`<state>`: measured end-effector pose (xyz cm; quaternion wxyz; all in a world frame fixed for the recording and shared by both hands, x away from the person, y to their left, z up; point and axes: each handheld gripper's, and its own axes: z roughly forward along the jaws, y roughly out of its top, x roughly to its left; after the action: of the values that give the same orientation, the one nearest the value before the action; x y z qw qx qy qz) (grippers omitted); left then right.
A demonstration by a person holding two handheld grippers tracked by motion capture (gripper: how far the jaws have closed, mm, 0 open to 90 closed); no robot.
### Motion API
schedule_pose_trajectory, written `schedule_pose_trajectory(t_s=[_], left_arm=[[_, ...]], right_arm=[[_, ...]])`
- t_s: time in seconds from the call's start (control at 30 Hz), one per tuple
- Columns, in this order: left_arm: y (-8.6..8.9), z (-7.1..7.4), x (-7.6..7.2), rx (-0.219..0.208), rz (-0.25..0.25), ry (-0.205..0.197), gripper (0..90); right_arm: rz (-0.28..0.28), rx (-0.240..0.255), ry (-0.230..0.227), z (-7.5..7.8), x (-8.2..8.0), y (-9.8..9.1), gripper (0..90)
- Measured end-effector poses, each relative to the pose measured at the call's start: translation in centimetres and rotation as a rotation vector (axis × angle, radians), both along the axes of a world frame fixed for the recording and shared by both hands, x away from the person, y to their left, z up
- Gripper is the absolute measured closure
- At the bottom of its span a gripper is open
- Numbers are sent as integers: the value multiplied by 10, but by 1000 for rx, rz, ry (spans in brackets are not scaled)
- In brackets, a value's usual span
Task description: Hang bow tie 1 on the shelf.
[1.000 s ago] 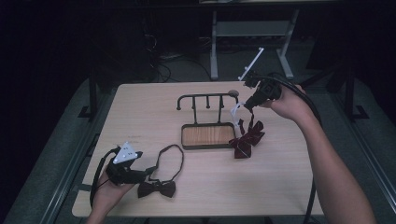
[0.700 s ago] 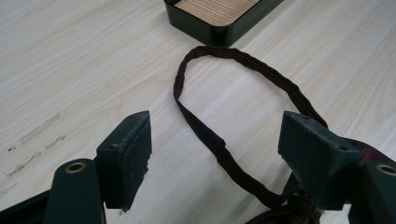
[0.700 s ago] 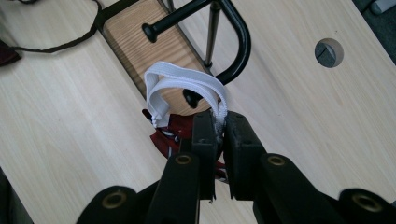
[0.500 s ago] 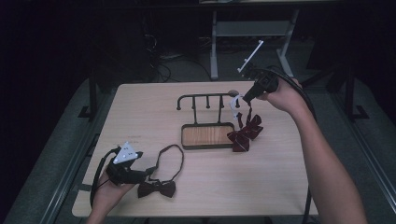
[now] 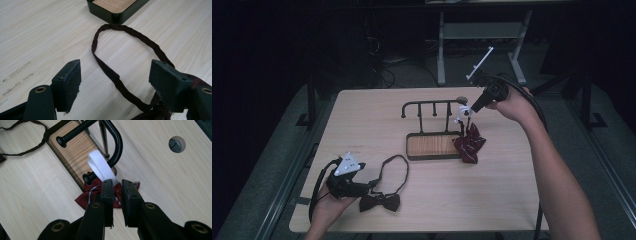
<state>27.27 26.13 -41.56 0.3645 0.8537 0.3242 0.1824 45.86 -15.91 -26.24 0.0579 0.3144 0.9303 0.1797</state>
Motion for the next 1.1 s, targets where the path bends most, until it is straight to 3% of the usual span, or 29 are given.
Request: schedule_pose_trajectory(t_s=[0.33,0.73,1.1], left_arm=[[0,0,0,-2,-1,3,263],[-1,-1,0,3,-4,8,262],[-1,-2,0,6,-4,14,262]], right_arm=[[15,13,5,0,-5,-5,780],[26,52,31,-12,-12,-17,740],[38,69,27,-22,-21,-22,692]])
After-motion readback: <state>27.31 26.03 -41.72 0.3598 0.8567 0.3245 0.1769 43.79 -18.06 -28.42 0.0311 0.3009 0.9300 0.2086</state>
